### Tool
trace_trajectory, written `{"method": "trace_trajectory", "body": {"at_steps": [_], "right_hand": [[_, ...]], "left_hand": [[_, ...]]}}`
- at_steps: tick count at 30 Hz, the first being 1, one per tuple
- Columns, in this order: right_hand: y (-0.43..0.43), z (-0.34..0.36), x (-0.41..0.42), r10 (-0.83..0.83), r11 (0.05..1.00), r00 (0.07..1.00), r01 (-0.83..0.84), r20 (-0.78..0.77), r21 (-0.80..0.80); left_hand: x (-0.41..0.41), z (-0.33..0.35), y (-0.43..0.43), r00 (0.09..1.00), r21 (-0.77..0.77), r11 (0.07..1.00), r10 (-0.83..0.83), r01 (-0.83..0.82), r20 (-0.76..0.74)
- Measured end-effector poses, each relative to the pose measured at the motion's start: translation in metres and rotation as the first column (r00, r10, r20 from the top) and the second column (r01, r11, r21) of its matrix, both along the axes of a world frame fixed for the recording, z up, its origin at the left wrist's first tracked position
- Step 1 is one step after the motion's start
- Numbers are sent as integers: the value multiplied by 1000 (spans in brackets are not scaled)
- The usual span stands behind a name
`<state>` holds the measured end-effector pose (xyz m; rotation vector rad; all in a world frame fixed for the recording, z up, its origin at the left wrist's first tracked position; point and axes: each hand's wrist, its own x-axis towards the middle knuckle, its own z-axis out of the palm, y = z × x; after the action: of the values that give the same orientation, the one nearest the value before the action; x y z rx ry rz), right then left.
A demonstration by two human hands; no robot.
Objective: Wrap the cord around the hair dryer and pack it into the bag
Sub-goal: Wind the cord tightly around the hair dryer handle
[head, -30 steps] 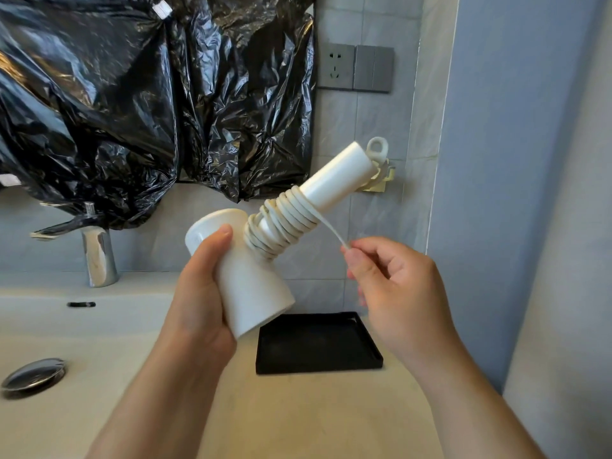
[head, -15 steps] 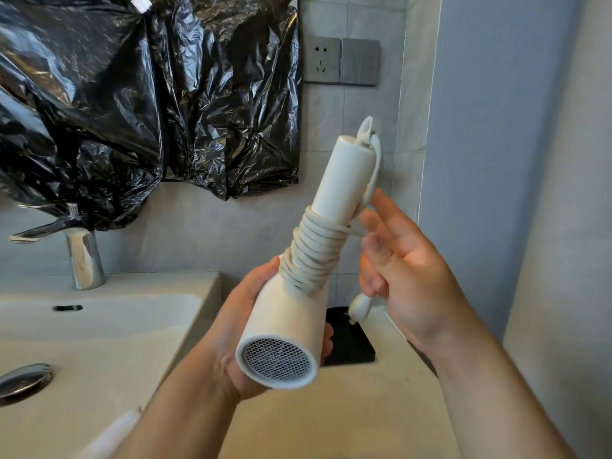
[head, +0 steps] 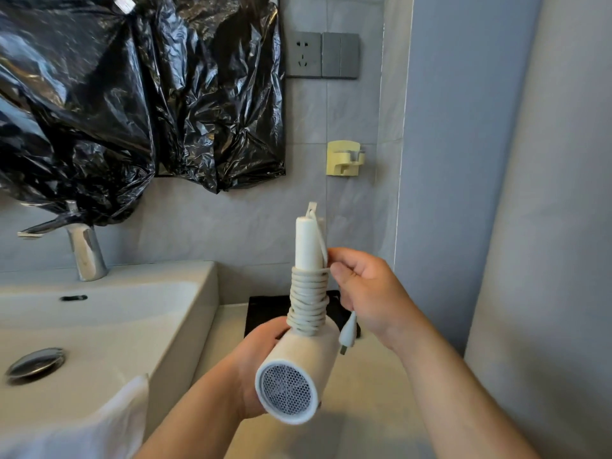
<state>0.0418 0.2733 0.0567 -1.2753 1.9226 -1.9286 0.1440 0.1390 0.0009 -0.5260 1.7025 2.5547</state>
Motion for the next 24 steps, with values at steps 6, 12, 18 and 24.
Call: {"method": "trace_trajectory", "body": {"at_steps": [6,12,18,24], "right_hand": [[15,-30,37,0,998,999,-3,46,69],[27,-48,54,39,998,997,-42,61,55],[21,-67,61,85,995,993,-89,83,46],[20,-71,60,97,995,994,-98,52,27]], "left_hand": [[32,-19,20,990,-46,989,142,-142,-11],[63,-27,33,979,-242,948,194,-205,-66],[64,-47,22,968,-365,898,247,-245,-42],[60,-47,33,957,-457,845,282,-279,-63]]}}
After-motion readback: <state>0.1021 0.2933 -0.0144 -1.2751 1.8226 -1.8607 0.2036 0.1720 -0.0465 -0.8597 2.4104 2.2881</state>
